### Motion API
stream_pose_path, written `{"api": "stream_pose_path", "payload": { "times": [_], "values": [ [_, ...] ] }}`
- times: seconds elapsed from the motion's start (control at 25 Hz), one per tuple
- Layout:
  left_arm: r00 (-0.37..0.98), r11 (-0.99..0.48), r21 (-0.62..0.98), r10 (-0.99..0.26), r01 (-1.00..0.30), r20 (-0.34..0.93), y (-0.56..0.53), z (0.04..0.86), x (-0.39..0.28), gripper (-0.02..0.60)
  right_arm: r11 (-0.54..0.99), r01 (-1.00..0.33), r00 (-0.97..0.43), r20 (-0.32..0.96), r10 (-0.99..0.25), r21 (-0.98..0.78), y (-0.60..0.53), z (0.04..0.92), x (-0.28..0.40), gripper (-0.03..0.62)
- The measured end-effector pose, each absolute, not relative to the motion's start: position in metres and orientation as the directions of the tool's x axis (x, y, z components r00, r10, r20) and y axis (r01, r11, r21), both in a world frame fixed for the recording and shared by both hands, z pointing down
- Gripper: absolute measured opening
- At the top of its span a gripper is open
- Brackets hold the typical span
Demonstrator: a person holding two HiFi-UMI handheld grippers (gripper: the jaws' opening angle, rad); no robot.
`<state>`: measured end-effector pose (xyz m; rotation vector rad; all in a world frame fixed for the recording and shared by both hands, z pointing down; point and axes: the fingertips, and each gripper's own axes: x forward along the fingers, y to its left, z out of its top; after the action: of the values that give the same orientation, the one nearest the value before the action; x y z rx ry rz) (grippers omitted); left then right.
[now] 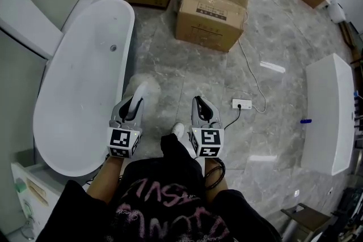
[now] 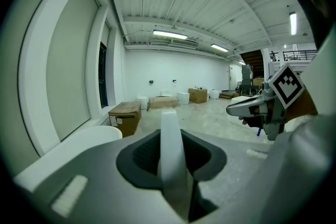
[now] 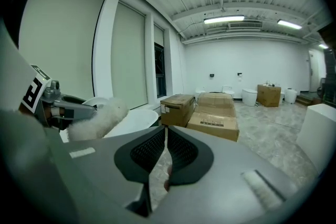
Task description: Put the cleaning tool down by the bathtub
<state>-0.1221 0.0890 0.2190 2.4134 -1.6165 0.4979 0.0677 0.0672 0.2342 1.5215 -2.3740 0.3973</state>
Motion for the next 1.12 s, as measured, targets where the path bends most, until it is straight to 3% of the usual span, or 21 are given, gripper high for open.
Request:
{"api": "stream_pose_path", "payload": {
  "times": [0.44, 1.12],
  "values": [
    [0.308, -0.358, -0.035, -0.846, -0.933, 0.435, 0.018, 0.233, -0.096, 0.081, 0.431, -0.898, -0.425, 0.437, -0.793, -0.091, -0.009, 0.254, 0.097, 0.028],
    [0.251, -0.306, -0.035, -0.835, -0.951, 0.49, -0.009, 0.259, -0.115, 0.081, 0.436, -0.889, -0.446, 0.487, -0.751, -0.142, -0.034, 0.287, 0.091, 0.028]
  ]
}}
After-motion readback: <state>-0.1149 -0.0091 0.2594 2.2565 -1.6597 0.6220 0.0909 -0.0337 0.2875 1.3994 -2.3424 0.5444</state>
